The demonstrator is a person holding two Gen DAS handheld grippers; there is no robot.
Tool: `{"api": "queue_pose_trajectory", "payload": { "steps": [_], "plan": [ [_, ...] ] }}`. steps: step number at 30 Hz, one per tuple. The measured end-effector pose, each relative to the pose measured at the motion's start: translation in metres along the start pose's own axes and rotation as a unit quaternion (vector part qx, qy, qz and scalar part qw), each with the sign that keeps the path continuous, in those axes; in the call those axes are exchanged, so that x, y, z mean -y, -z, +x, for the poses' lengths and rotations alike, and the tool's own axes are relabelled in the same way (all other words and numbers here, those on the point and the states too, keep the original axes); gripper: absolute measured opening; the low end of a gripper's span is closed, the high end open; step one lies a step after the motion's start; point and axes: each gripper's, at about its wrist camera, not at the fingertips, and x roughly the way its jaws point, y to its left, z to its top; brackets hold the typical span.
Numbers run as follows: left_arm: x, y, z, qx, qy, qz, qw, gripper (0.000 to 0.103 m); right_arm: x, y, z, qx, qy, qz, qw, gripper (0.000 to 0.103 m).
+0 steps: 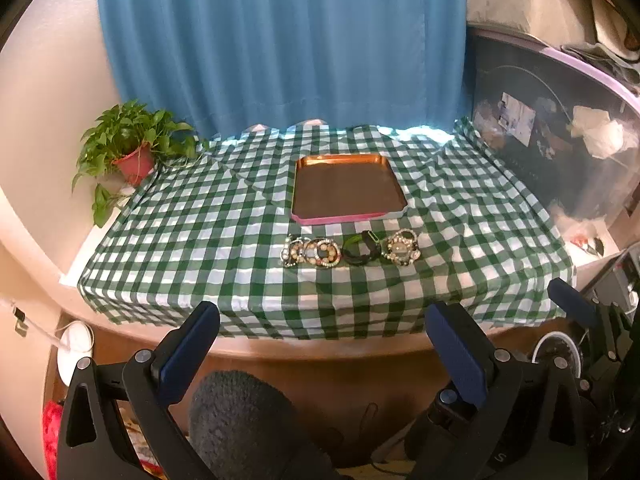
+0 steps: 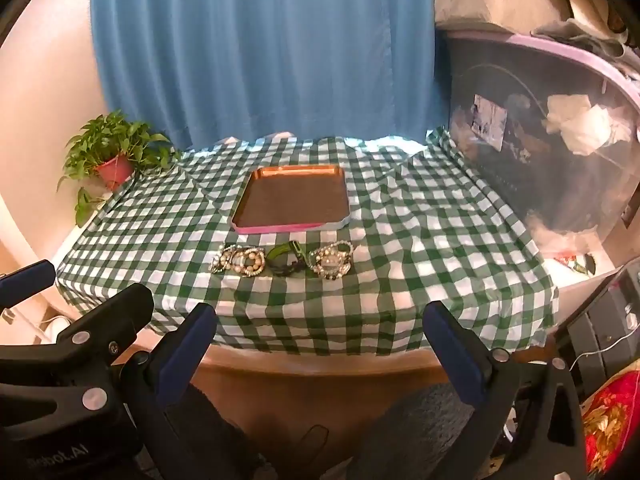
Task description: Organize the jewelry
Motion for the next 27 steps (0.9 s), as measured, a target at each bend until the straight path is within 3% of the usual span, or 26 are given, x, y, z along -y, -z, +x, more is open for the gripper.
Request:
{"api": "queue_pose_trajectory", "payload": {
  "steps": [27],
  "plan": [
    [0.0045,0.0024,0.0009,0.0,-0.004,0.001,1.0,0.102,0.0006,-0.0038,0.0004,0.001,-0.003,-0.001,1.0,0.103]
  ]
}}
